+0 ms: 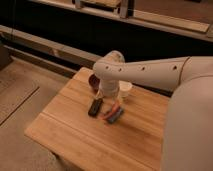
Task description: Place the pepper on the white sponge
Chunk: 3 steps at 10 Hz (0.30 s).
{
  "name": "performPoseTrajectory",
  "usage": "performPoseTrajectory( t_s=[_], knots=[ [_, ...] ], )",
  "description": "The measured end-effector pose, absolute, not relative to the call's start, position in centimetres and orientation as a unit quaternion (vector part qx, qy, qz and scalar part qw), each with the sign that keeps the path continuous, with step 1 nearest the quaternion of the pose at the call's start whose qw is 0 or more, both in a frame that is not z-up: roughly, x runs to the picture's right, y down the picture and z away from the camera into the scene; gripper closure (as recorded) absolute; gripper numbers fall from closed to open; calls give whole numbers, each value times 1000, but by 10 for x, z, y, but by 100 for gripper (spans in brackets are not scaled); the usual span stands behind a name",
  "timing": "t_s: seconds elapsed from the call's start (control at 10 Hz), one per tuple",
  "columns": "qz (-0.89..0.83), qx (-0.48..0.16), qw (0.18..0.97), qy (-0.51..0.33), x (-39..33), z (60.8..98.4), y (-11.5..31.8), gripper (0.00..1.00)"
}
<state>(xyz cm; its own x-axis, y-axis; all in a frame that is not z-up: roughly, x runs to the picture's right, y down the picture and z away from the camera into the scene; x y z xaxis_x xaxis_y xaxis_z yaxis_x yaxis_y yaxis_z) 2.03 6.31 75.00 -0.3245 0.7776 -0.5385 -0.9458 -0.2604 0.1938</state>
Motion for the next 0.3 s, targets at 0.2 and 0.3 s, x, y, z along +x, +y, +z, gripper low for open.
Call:
performPoseTrajectory(
  t_s=[0.2,0.3],
  knots=[
    [775,-171,556,247,19,750,63,24],
    [775,-171,556,247,19,750,63,24]
  ],
)
